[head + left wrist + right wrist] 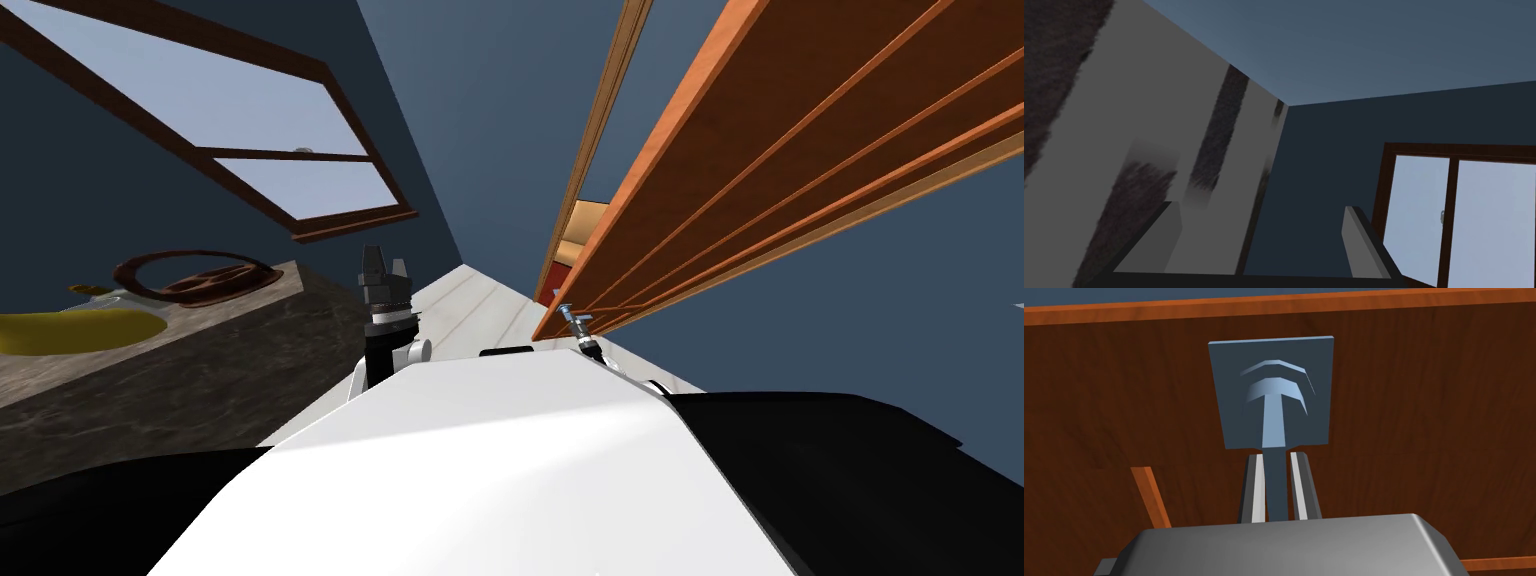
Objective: Pull the door open
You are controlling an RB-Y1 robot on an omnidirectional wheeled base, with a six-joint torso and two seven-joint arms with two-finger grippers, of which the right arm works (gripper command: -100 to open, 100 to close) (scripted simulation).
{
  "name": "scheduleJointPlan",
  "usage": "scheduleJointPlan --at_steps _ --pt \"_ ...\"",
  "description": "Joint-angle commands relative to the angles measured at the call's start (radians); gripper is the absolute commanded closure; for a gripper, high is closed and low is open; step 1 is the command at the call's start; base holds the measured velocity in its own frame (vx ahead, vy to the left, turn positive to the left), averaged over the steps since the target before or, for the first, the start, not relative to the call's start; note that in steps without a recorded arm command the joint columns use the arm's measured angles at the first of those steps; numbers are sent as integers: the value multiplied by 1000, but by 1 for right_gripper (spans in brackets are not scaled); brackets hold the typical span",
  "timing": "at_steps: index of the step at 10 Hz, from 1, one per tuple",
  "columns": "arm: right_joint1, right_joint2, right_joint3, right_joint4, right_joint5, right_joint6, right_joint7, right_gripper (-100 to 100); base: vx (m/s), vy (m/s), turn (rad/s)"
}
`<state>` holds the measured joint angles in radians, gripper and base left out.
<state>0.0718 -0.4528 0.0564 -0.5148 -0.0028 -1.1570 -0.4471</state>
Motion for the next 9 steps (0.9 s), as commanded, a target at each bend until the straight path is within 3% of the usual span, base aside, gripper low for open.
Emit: scheduleJointPlan --at_steps 1,4,6,8,9 --pt "3 -5 3 28 2 -31 -6 100 -218 -74 157" --pt "19 -18 7 47 4 -72 -17 100 -213 -80 178" --pt "21 -20 7 49 4 -78 -19 100 -119 -40 54" --pt "31 -29 10 61 5 -105 -26 100 -141 -76 161" --pt "16 -22 13 81 8 -105 -25 100 -70 -42 62"
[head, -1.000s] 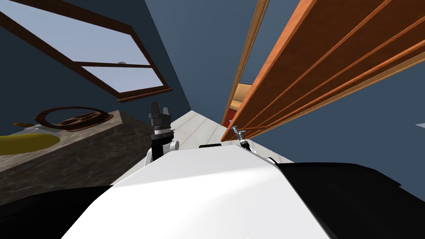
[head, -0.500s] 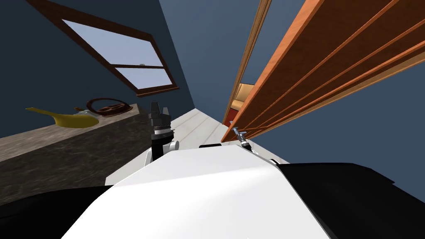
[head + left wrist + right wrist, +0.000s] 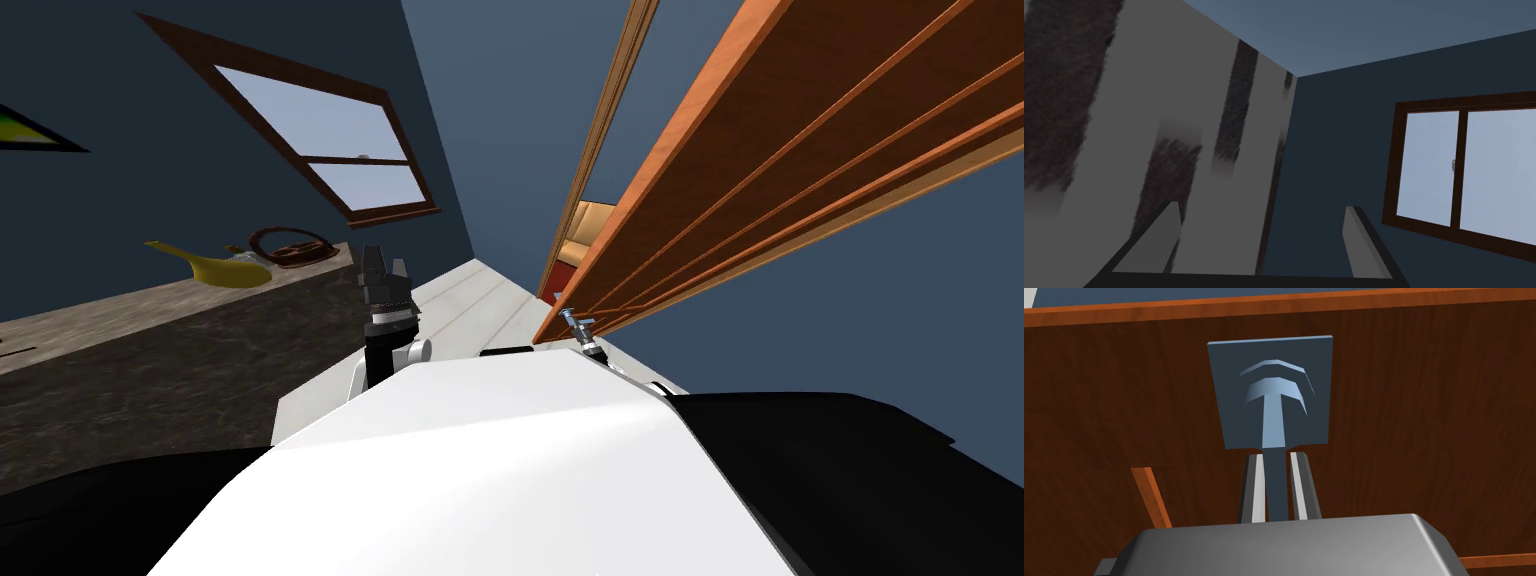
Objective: Pull the door open
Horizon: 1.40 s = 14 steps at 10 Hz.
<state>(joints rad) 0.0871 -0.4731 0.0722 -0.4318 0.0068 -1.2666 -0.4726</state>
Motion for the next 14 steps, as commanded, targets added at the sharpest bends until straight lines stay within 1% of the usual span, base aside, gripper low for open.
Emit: scheduleJointPlan --at_steps 1,2,5,6,8,9,11,13,14 --pt "8 -4 -1 9 -1 -18 -2 100 -162 -37 211" --pt "10 -5 -1 12 -2 -23 -2 100 -191 -74 182" --pt "26 -12 -2 30 -4 -59 -6 100 -182 -78 172" --pt "26 -12 -2 30 -4 -59 -6 100 -140 -52 69" --pt "26 -12 -2 30 -4 -59 -6 100 -33 -4 -23" --pt "35 -16 -2 40 -5 -78 -8 100 -81 -17 190" --pt "42 -20 -3 49 -7 -95 -10 100 -150 -64 191" --pt "49 -23 -3 56 -8 -109 -11 100 -177 -59 103" --pt "49 -23 -3 56 -8 -109 -11 100 -111 -38 34"
